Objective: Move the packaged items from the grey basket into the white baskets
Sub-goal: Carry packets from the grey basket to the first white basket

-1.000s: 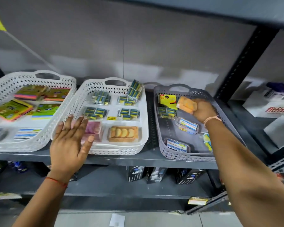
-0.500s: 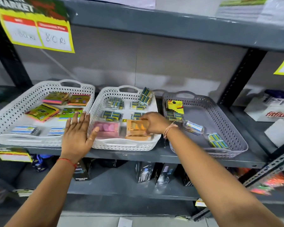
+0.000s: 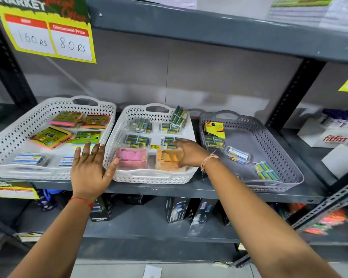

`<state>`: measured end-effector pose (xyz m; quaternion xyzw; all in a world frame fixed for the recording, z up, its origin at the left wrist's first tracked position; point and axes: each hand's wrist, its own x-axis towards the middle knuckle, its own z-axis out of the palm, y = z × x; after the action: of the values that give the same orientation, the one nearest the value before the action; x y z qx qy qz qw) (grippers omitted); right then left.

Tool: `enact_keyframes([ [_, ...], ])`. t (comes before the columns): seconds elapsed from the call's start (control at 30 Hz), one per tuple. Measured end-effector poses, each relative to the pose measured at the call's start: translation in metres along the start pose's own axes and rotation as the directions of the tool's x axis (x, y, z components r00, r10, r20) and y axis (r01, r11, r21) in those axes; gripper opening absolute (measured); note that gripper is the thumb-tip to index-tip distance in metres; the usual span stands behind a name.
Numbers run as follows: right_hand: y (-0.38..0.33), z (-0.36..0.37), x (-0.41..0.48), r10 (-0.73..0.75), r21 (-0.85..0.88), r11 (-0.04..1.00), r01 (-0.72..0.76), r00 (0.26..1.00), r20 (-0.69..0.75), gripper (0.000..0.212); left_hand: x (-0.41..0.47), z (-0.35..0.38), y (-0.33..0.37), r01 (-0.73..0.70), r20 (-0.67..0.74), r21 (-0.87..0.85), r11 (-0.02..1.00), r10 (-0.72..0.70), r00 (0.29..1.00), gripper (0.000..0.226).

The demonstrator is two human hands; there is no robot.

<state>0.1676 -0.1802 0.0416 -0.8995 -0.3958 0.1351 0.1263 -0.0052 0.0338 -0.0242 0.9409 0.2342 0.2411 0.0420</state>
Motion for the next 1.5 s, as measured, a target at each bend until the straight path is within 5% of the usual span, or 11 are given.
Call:
enact_keyframes([
  [0.13, 0.049, -0.029, -0.014, 0.145, 0.190, 0.977, -0.092, 0.947, -0.286, 0.090, 0.001, 0.003, -0.001, -0.001, -0.040, -0.008, 1.000, 0.001, 0.999, 0.093],
  [0.3, 0.151, -0.038, -0.033, 0.562, 0.079, 0.826, -0.558, 0.827, -0.032, 0.080, 0.000, 0.005, -0.001, -0.016, -0.050, -0.005, 1.000, 0.015, 0.999, 0.093],
  [0.67, 0.166, -0.037, -0.032, 0.568, 0.031, 0.822, -0.568, 0.816, -0.106, 0.057, 0.000, 0.003, 0.001, -0.005, -0.033, -0.015, 1.000, 0.004, 0.999, 0.094],
  [1.0, 0.060, -0.086, -0.013, 0.271, 0.045, 0.960, -0.276, 0.877, -0.397, 0.044, -0.002, -0.018, -0.022, 0.017, -0.004, -0.129, 0.991, -0.018, 1.000, 0.097],
  [1.33, -0.143, -0.025, 0.079, -0.036, 0.262, 0.959, 0.106, 0.965, -0.260, 0.037, -0.013, -0.077, -0.192, 0.350, -0.096, -0.219, 0.911, -0.377, 0.921, 0.090],
  [1.5, -0.220, 0.027, 0.118, -0.164, 0.331, 0.915, 0.229, 0.963, -0.213, 0.042, -0.016, -0.079, -0.253, 0.394, 0.175, -0.124, 0.911, -0.371, 0.912, 0.097],
])
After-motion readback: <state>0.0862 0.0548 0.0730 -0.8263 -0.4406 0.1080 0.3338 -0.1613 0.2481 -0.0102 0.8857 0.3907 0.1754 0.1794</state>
